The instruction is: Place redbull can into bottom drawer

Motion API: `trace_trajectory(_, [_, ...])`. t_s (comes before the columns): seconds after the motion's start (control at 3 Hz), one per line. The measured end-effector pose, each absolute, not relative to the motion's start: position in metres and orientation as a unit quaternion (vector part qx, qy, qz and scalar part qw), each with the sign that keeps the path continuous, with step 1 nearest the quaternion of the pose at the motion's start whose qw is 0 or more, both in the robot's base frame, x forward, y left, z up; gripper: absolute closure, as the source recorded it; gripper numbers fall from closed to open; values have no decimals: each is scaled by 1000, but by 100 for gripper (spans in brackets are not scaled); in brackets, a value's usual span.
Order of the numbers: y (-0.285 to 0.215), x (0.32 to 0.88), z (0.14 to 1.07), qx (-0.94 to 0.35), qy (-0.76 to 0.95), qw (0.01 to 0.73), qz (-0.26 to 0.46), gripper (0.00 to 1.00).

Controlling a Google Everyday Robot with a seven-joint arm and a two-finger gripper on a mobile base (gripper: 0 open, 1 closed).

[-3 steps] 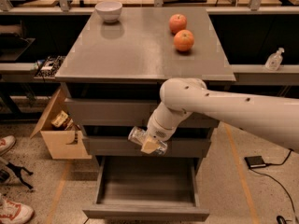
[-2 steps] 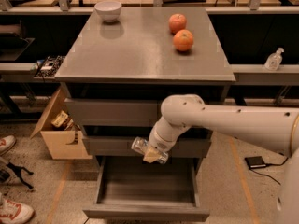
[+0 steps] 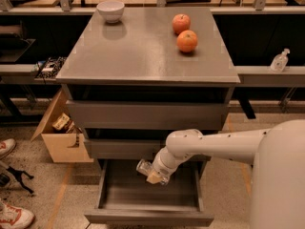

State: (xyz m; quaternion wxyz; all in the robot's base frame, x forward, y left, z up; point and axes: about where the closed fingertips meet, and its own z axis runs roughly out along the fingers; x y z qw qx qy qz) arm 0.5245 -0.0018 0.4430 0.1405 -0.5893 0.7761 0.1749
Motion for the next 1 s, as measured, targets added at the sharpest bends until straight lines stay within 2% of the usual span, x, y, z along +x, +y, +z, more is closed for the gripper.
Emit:
trace_trajectory(0.33, [-2, 524, 443, -589, 776, 141, 175, 100])
trace_trajectory(1.0, [4, 538, 370, -602, 778, 110, 142, 100])
